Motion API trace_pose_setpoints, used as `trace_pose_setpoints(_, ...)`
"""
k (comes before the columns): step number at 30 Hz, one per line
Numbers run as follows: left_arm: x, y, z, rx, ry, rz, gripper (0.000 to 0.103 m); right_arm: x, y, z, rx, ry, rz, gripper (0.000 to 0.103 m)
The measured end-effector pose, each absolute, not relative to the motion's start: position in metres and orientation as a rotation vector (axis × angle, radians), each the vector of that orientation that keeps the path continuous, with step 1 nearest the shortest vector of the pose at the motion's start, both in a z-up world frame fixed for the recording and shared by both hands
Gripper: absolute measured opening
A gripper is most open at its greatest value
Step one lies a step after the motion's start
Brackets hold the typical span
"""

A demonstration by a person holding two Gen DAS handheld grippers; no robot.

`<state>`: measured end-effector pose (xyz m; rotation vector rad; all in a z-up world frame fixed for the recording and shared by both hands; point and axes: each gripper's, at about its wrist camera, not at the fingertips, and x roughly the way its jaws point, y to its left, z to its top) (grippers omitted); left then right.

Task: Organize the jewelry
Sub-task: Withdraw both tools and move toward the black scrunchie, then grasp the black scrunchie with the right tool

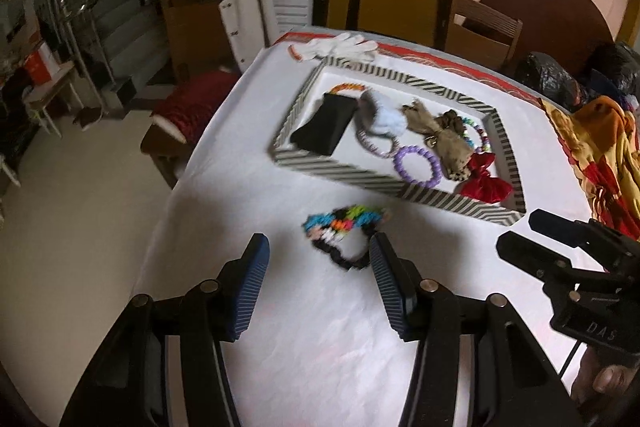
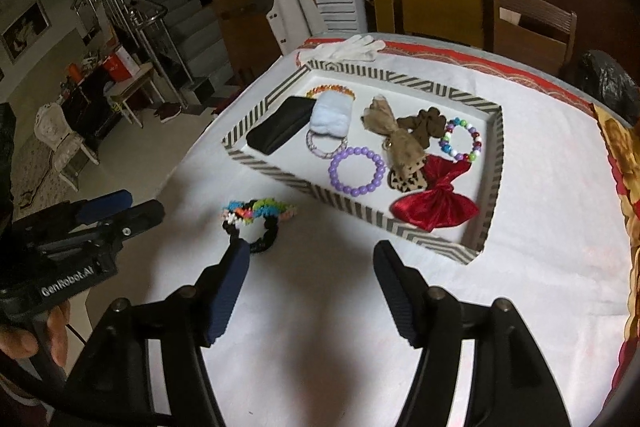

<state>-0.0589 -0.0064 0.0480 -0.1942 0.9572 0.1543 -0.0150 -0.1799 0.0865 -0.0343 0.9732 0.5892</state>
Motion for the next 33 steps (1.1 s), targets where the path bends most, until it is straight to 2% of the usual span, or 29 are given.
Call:
trace_pose_setpoints(10,-0.081,0.034,0.023,-0.318,1.011,0.175,0.059,-0.009,-0.159,0.059,-0.058,1.028,0.617,0.068)
trace_pose_setpoints(24,-0.033,0.042,-0.008,-0.392,1.089,0.124,0.059,0.015,-0.126,0.016,-0.026,1.105,0.645,0.066)
trace_pose_setpoints(30,-0.017,0.054,-0.020,-0.395,1.122,0.141,0.059,0.027,-0.094,-0.003,-0.051,1.113,0.638,0.055)
trace_pose_setpoints(33,-0.013,0.056,-0.024,-0.401,1.135,0.125,0.059,0.028,-0.080,-0.008,-0.120,1.071,0.629,0.037)
